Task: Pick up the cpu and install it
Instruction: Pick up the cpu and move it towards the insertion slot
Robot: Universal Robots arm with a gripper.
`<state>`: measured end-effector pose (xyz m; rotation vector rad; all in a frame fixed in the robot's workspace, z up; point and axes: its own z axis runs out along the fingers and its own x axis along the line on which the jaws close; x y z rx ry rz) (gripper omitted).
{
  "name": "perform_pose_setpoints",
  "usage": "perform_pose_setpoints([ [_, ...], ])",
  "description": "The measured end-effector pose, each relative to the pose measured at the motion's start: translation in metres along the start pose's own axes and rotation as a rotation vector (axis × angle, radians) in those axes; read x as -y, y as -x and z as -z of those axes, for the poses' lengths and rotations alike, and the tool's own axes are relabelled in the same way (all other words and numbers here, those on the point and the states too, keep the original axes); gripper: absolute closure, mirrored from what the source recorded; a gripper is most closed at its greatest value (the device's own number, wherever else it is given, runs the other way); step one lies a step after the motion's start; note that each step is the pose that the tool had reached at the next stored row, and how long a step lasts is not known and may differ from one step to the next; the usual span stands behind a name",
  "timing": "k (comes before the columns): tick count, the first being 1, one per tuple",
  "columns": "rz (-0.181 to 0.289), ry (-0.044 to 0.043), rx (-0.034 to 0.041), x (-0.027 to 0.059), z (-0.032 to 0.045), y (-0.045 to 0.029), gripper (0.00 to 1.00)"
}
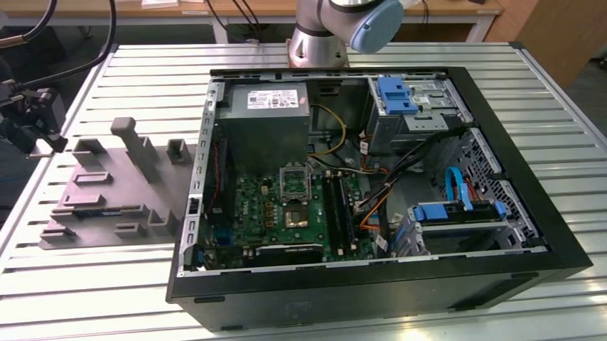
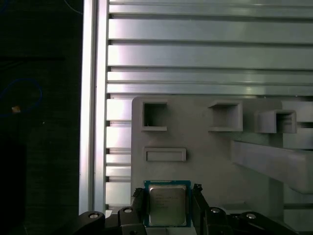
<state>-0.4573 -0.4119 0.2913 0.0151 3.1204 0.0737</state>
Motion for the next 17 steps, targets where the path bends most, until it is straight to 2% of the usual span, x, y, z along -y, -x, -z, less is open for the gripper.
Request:
perform_pose_setpoints([
  [3, 0.000, 0.0000, 0.0000, 0.0000, 0.0005, 0.0000, 0.53],
  [5, 0.000, -0.0001, -0.0001, -0.0002, 0.0054, 0.0001, 0.53],
  [17, 0.000, 0.0000, 0.0000, -0.0003, 0.0074, 0.0001, 0.53],
])
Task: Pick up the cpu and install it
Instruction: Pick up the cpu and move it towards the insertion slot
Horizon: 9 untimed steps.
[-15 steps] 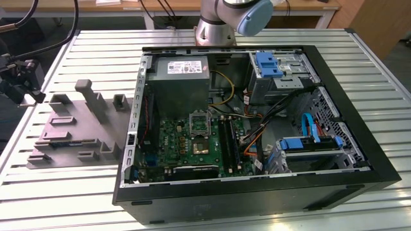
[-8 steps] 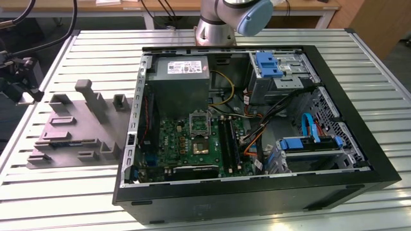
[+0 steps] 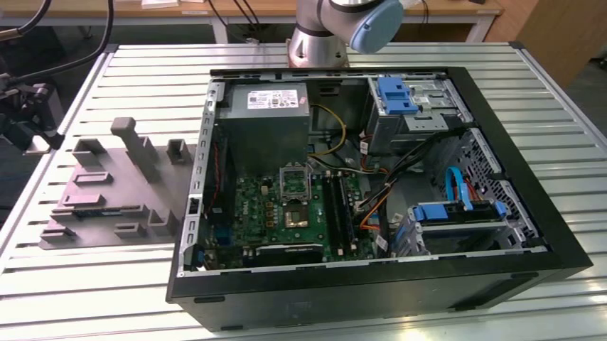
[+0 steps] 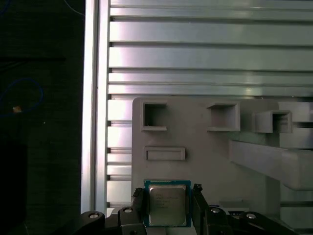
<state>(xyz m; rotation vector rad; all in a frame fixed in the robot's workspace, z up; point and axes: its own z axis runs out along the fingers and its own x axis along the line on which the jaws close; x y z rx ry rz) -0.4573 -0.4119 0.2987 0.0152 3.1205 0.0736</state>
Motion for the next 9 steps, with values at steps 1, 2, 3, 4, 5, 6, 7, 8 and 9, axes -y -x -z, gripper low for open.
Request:
perform_pose_setpoints([
  [1, 0.000, 0.0000, 0.0000, 0.0000, 0.0002, 0.0000, 0.53],
  [2, 0.000, 0.0000, -0.0001, -0.0001, 0.0031, 0.0001, 0.53],
  [3, 0.000, 0.0000, 0.0000, -0.0003, 0.0055, 0.0001, 0.53],
  [4, 0.000, 0.0000, 0.0000, -0.0003, 0.0055, 0.0001, 0.53],
  [5, 0.000, 0.0000, 0.0000, -0.0003, 0.0057, 0.0001, 0.53],
  [6, 0.000, 0.0000, 0.0000, -0.0003, 0.0058, 0.0001, 0.53],
  [7, 0.000, 0.0000, 0.0000, -0.0003, 0.0059, 0.0001, 0.53],
  [8, 0.000, 0.0000, 0.0000, -0.0003, 0.0064, 0.0001, 0.53],
  [9, 0.000, 0.0000, 0.0000, -0.0003, 0.0070, 0.0001, 0.53],
])
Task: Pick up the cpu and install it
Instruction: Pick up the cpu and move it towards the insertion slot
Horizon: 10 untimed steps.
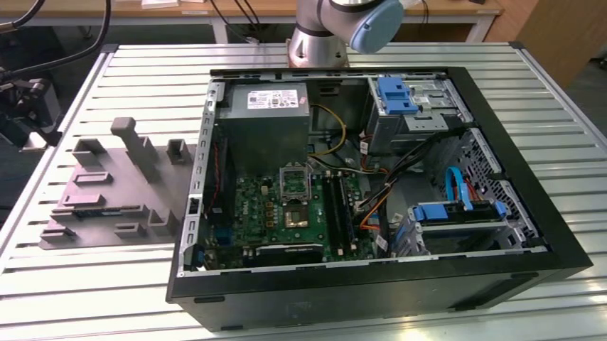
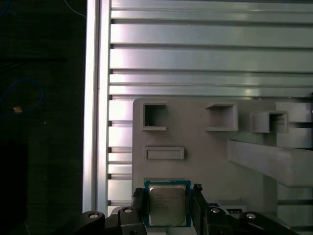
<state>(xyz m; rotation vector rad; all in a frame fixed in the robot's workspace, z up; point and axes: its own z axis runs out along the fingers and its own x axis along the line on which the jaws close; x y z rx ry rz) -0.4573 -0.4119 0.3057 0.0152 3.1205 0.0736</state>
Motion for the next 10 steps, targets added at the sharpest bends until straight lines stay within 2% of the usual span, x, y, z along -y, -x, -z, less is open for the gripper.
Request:
perform_pose_setpoints([
  [10, 0.000, 0.0000, 0.0000, -0.0001, 0.0024, 0.0000, 0.53],
])
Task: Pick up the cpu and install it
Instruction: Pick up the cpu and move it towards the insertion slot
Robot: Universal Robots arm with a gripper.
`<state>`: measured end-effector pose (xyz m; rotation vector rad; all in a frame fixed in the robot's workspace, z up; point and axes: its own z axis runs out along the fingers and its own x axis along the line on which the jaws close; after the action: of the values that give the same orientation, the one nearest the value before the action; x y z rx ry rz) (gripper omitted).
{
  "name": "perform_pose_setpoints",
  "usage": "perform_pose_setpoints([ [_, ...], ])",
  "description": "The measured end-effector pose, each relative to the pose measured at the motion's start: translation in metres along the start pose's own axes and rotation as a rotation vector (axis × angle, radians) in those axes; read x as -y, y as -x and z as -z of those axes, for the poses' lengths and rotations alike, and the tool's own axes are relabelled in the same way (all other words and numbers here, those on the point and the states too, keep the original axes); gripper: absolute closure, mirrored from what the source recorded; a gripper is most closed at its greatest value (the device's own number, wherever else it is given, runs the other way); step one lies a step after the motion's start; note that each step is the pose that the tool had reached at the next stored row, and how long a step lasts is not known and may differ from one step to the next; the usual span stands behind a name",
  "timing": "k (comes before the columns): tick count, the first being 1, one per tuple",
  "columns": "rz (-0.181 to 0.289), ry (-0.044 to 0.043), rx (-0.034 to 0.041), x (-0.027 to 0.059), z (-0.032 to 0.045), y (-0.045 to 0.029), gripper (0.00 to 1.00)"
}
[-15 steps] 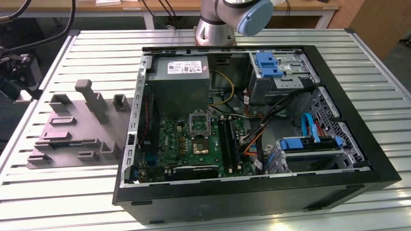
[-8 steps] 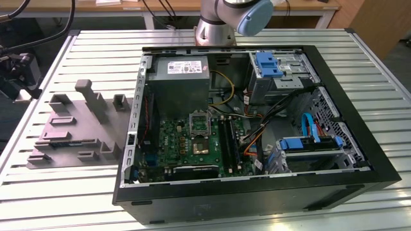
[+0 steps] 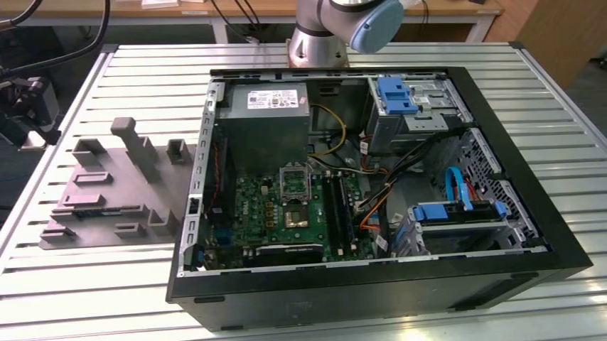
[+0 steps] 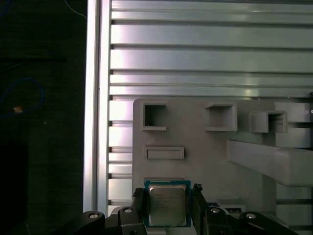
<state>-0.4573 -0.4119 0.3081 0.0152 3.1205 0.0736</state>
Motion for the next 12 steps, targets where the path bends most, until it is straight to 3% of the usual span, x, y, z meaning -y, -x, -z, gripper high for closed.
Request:
perform_pose_setpoints([
  [12, 0.000, 0.0000, 0.0000, -0.0002, 0.0037, 0.0001, 0.53],
])
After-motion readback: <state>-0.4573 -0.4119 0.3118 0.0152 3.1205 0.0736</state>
